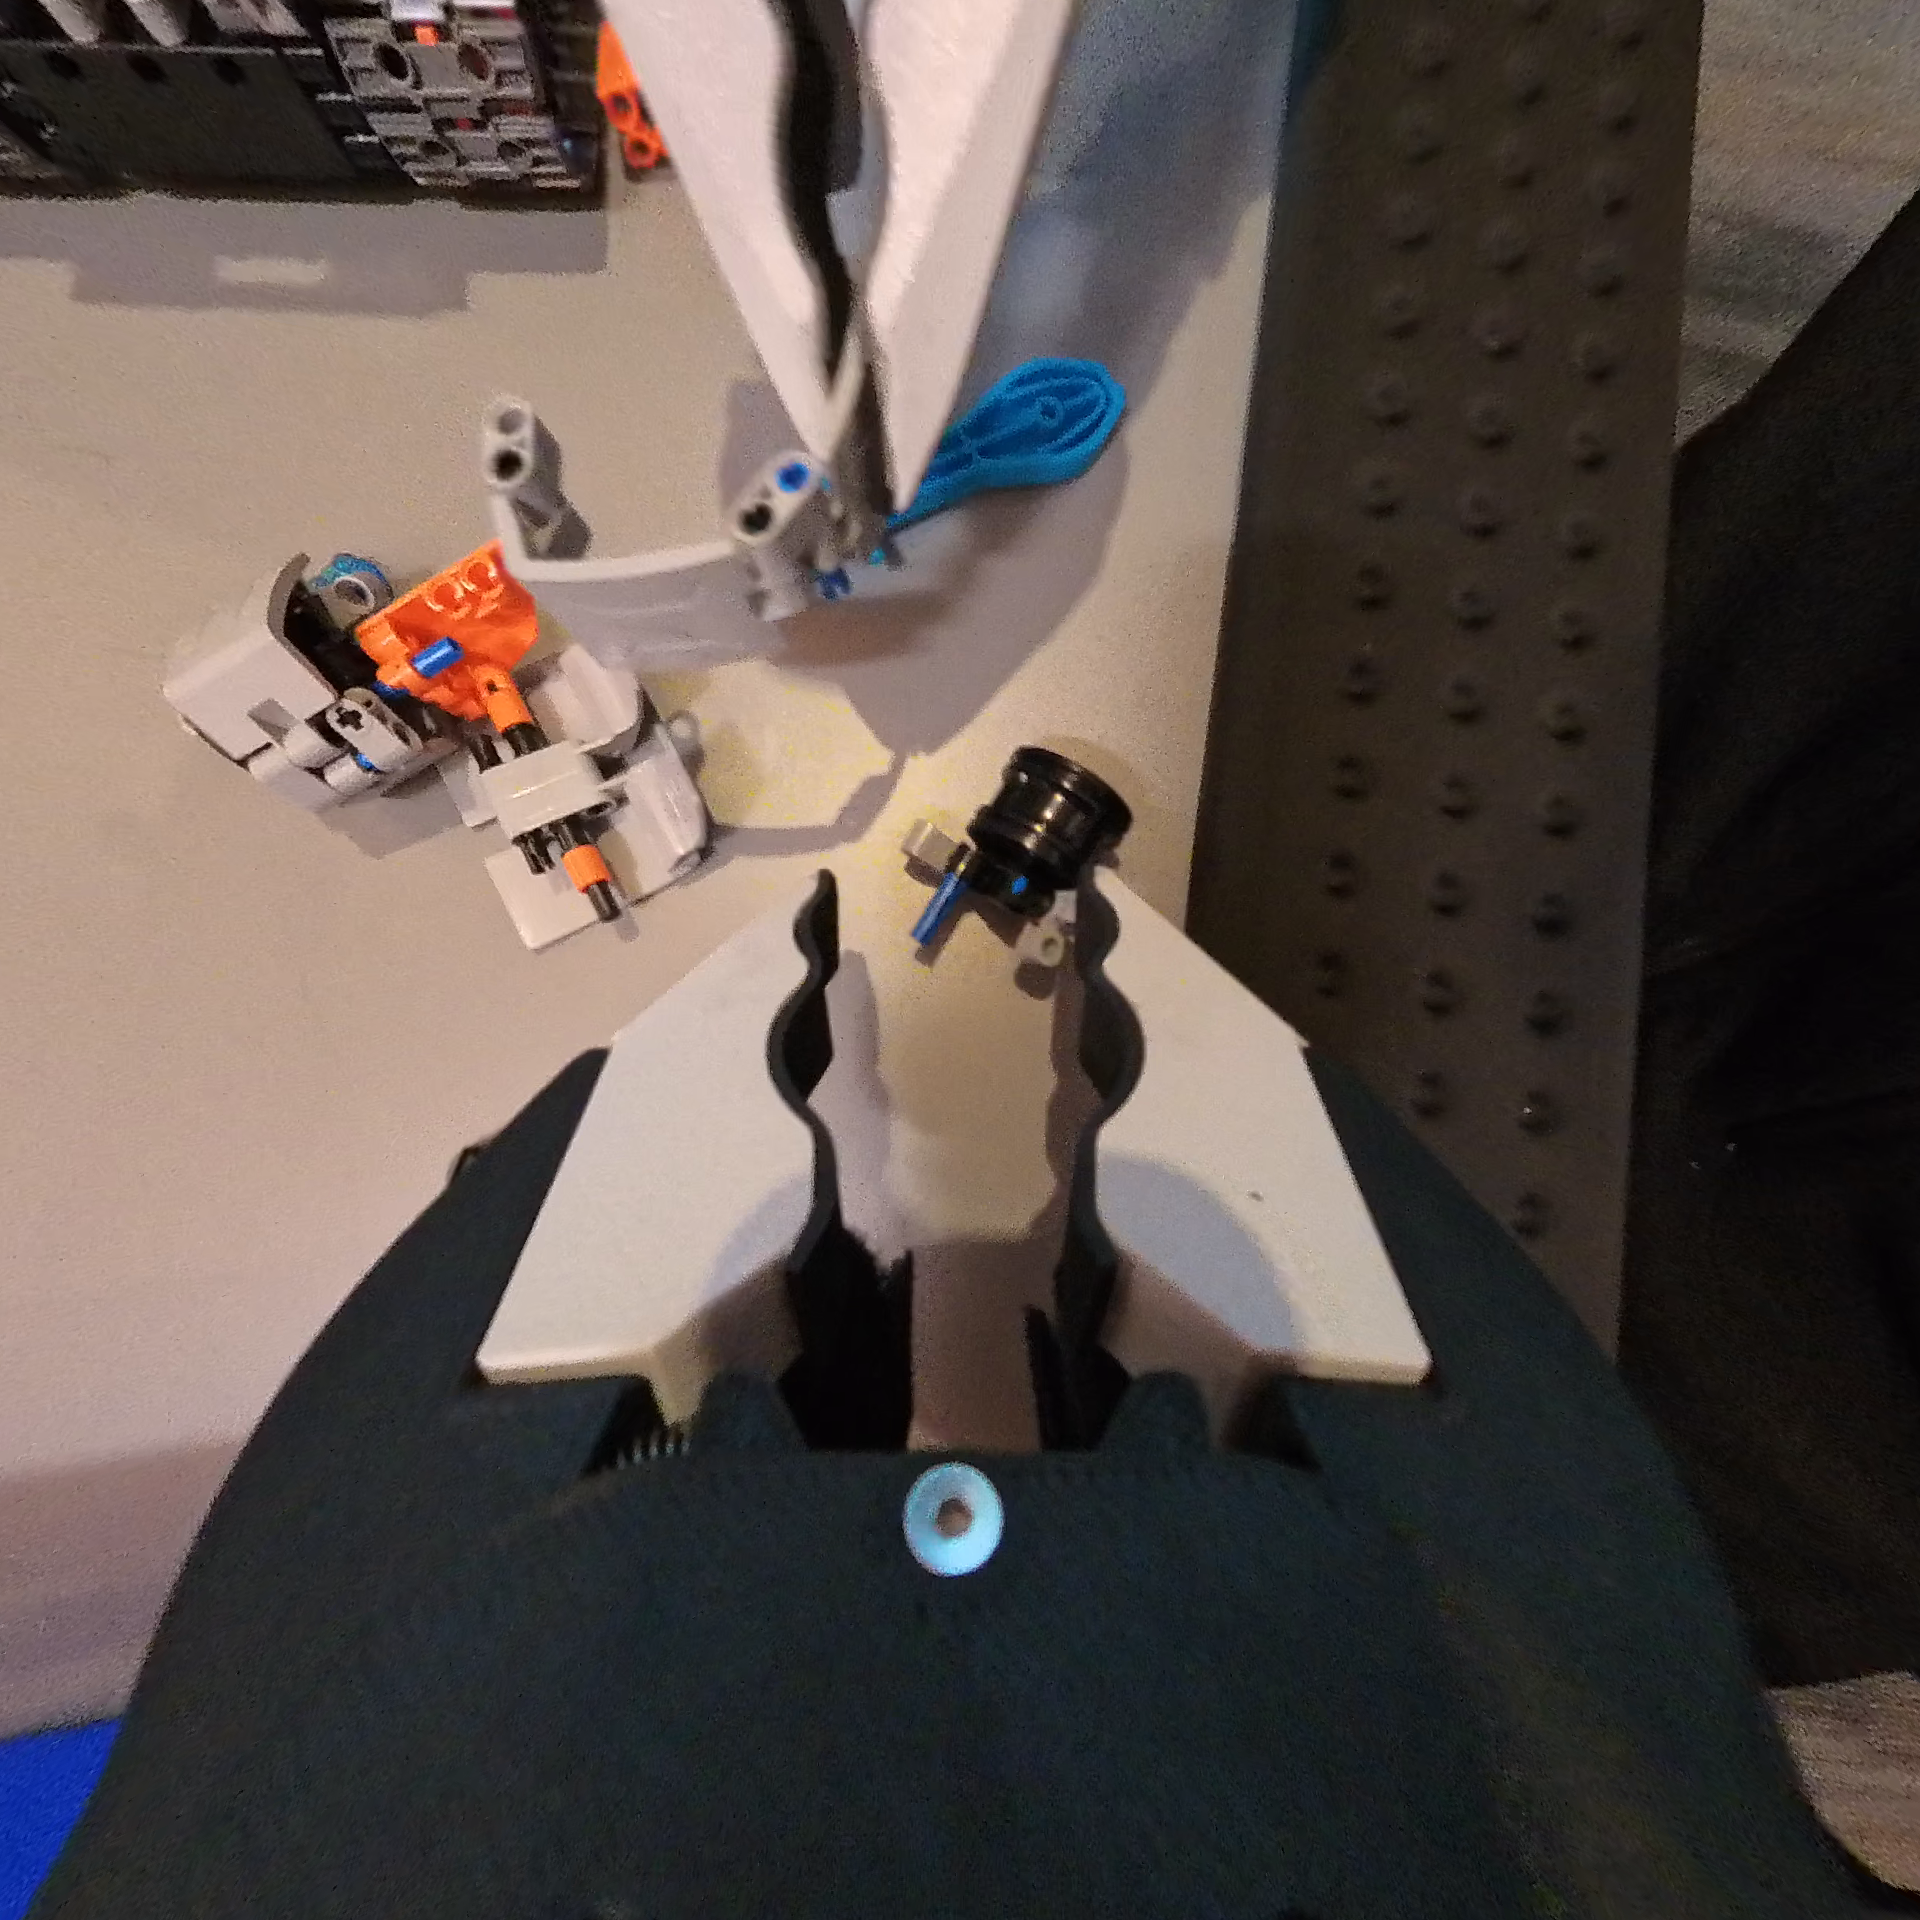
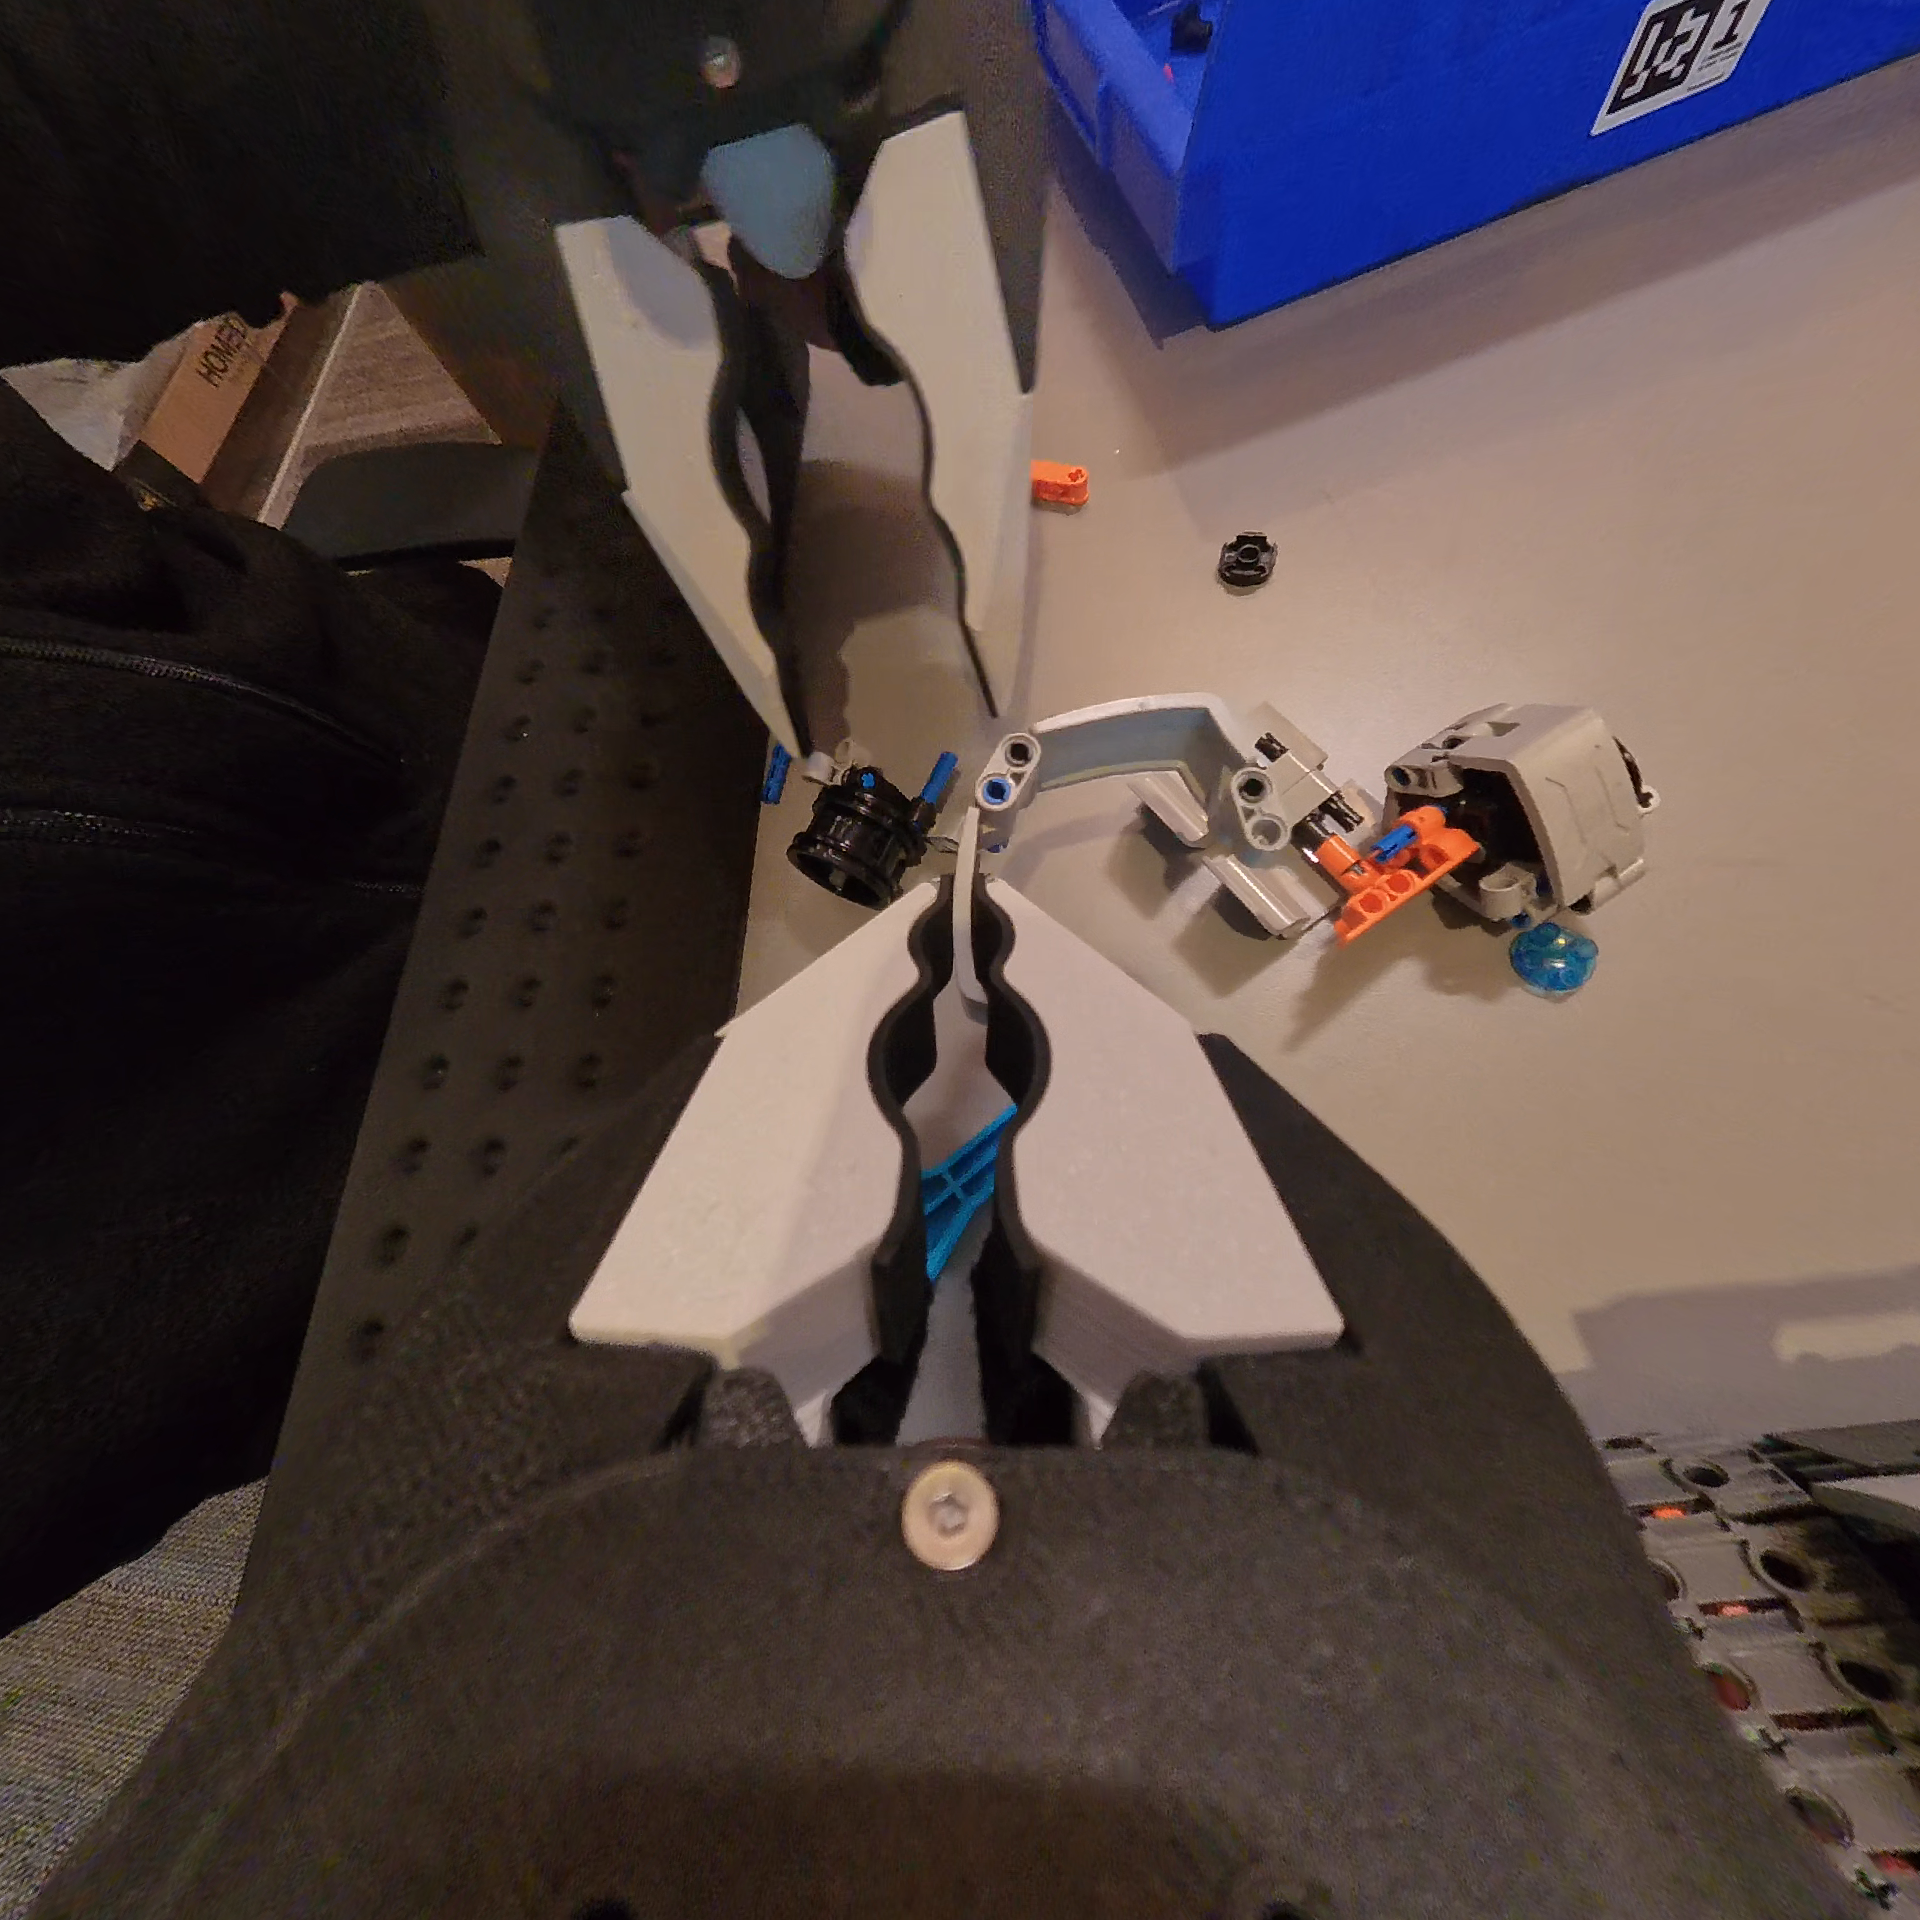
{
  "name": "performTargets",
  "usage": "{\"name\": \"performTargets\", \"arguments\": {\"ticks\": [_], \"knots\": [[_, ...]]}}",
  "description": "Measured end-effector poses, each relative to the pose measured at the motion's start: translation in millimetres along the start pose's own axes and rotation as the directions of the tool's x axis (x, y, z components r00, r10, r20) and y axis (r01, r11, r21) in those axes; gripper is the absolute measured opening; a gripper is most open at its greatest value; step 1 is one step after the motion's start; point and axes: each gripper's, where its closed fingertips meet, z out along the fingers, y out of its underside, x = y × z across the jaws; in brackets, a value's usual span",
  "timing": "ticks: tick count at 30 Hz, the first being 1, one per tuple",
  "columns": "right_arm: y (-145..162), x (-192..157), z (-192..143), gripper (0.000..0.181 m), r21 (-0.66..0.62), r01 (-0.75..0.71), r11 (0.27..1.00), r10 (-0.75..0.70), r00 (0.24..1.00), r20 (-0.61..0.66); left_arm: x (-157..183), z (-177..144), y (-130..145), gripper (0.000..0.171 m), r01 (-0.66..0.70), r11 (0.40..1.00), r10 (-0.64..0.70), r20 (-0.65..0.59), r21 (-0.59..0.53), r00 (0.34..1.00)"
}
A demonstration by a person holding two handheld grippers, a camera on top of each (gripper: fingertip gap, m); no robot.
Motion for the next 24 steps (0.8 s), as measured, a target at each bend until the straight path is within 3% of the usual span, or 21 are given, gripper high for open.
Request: {"name": "performTargets", "arguments": {"ticks": [5,10,17,19,24], "knots": [[0.9,0.8,0.0,0.000,-0.003,0.000,1.000,0.000,1.000,-0.002,0.7,14.0,3.7,0.036,0.060,0.997,-0.068,-0.155,-0.054,0.985],[1.0,0.9,-0.3,0.000,-0.004,0.003,1.000,-0.003,1.000,-0.002,13.8,26.0,11.0,0.041,0.083,0.990,-0.108,-0.243,-0.112,0.964],[3.5,-1.4,3.7,0.000,-0.017,0.005,1.000,-0.004,1.000,0.009,19.0,29.0,2.3,0.018,0.108,0.994,-0.104,-0.226,0.007,0.969],[3.7,-1.8,4.2,0.000,-0.018,0.002,1.000,-0.002,1.000,0.012,18.4,28.7,-0.7,0.004,0.098,0.994,-0.088,-0.192,0.043,0.977],[2.4,-3.3,3.9,0.000,-0.007,-0.006,1.000,0.006,1.000,0.023,17.8,27.0,-5.5,0.002,0.098,0.988,-0.084,-0.120,0.115,0.989]]}}
